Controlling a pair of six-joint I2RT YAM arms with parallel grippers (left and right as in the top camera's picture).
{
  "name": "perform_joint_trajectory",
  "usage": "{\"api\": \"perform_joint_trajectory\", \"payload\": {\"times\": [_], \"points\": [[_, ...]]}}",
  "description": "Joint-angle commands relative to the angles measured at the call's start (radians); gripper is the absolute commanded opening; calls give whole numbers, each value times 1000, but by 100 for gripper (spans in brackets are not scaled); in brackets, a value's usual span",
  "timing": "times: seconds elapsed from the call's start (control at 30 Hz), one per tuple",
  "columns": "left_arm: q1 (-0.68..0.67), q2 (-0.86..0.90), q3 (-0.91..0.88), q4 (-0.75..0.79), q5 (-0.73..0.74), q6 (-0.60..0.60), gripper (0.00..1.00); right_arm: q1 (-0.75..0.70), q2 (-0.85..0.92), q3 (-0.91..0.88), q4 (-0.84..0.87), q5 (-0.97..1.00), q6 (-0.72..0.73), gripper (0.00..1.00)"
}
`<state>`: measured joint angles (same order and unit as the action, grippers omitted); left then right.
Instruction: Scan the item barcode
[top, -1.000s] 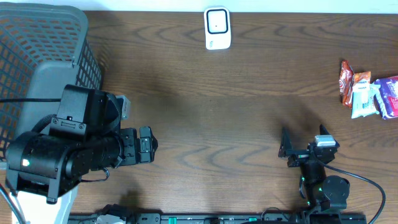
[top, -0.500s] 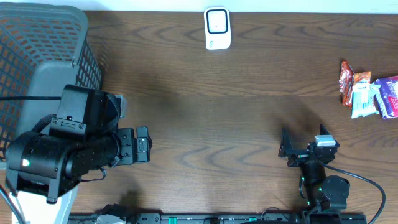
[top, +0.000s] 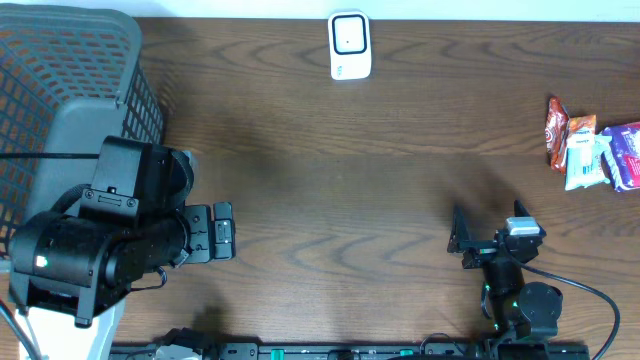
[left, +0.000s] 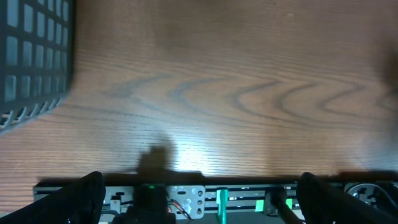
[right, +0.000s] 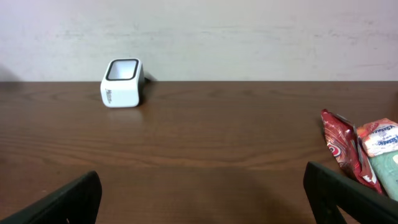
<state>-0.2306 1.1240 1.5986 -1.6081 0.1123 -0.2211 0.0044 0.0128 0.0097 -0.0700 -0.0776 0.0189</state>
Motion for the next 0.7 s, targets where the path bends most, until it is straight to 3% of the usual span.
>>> {"api": "perform_joint_trajectory", "payload": {"times": [0.0,0.17,0.33,0.67], "points": [[3,-1,-14,-25,-28,60,98,8,-7,-4,-1,8,18,99],[3,-2,-53,2,-27,86,98,9,-7,-4,-1,8,18,99],[3,-33,-127,138,-25,140,98,9,-7,-4,-1,8,18,99],[3,-239,-467,412,-16,307,98,9,-7,-4,-1,8,18,99]]}}
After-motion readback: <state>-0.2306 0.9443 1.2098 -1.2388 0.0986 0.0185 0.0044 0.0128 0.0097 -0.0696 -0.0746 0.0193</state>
